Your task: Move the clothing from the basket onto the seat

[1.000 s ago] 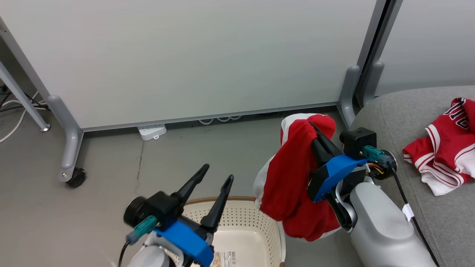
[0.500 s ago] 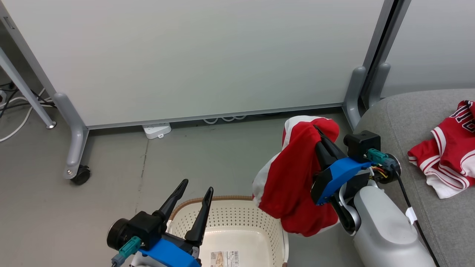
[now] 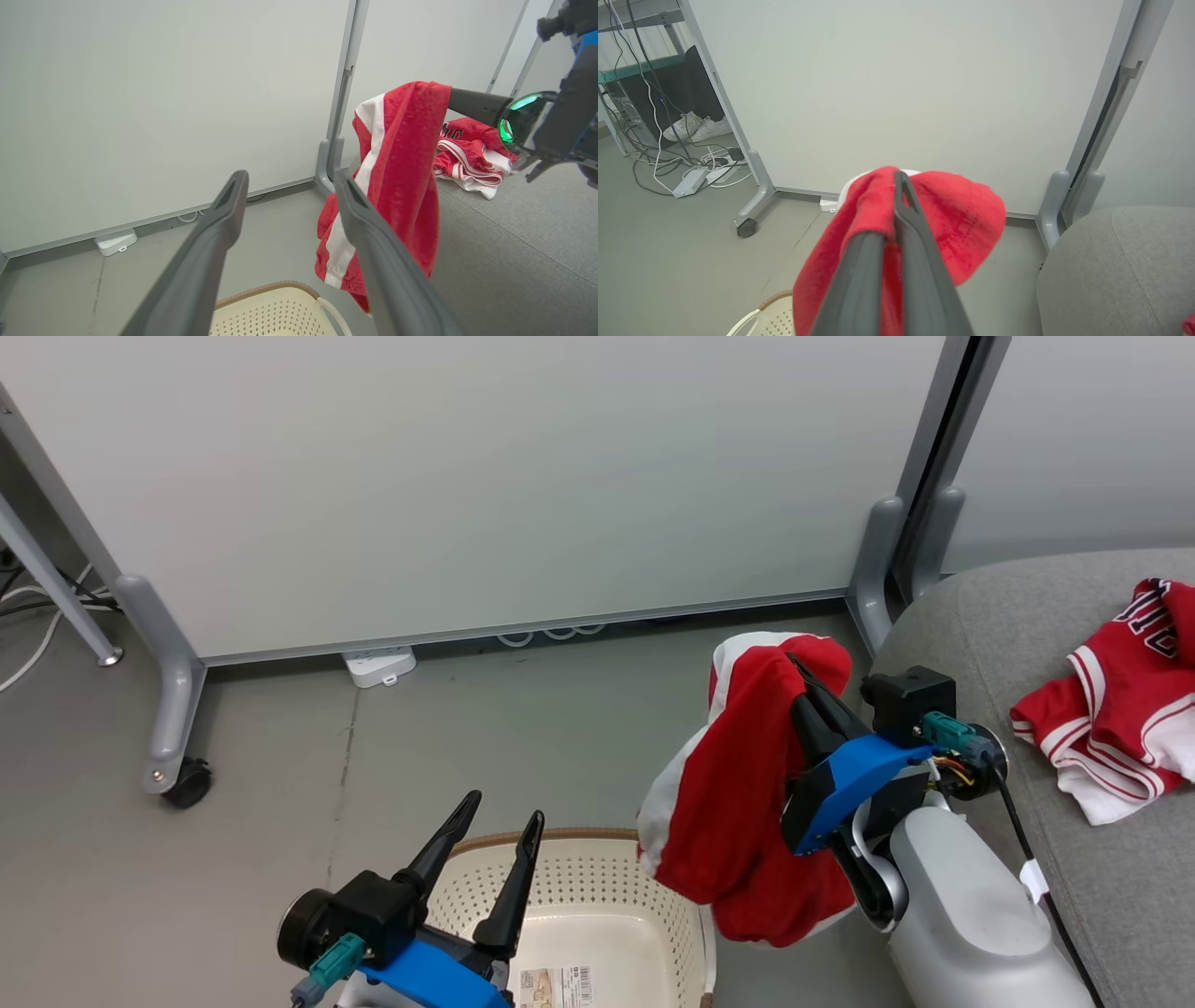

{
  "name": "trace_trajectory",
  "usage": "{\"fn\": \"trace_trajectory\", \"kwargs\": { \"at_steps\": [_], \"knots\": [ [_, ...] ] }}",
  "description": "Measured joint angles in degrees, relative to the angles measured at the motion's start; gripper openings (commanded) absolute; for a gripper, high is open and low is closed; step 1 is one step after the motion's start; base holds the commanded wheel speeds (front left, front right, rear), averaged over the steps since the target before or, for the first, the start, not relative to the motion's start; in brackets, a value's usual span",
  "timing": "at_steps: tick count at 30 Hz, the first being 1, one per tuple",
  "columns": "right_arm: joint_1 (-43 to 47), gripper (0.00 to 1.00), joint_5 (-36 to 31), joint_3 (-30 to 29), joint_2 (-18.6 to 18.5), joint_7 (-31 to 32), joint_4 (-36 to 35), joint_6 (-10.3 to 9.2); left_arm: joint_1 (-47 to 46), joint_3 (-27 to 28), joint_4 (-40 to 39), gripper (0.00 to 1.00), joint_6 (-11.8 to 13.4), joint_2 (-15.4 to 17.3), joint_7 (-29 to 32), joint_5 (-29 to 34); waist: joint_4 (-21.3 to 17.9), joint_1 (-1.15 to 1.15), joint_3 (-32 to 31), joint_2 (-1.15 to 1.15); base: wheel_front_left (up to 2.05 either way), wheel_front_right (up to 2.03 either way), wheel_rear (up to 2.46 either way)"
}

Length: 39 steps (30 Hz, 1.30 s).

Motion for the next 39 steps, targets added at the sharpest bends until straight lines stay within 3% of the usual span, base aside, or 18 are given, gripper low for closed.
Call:
{"fn": "trace_trajectory", "kwargs": {
  "at_steps": [10, 30, 39],
  "knots": [
    [-0.1, 0.0, 0.0, 0.2, 0.2, 0.1, -0.8, 0.0, -0.3, -0.7, -0.5, 1.0, 0.0, 0.8, 0.0, -0.2, -4.8, 0.0, 0.9, 0.0, 0.0, 0.0, 0.0],
    [-0.3, 0.0, 0.0, -0.2, 0.1, -0.2, -1.0, 0.0, -1.6, -2.0, -0.8, 1.0, 0.0, 1.2, 0.0, -0.3, -22.5, 0.0, 2.8, 0.0, 0.0, 0.0, 0.0],
    [-0.2, 0.0, 0.0, -0.3, 0.2, -0.4, -1.0, 0.0, -2.1, -2.2, -0.5, 1.0, 0.0, 1.6, 0.0, -0.3, -28.0, 0.0, 3.5, 0.0, 0.0, 0.0, 0.0]
  ]
}}
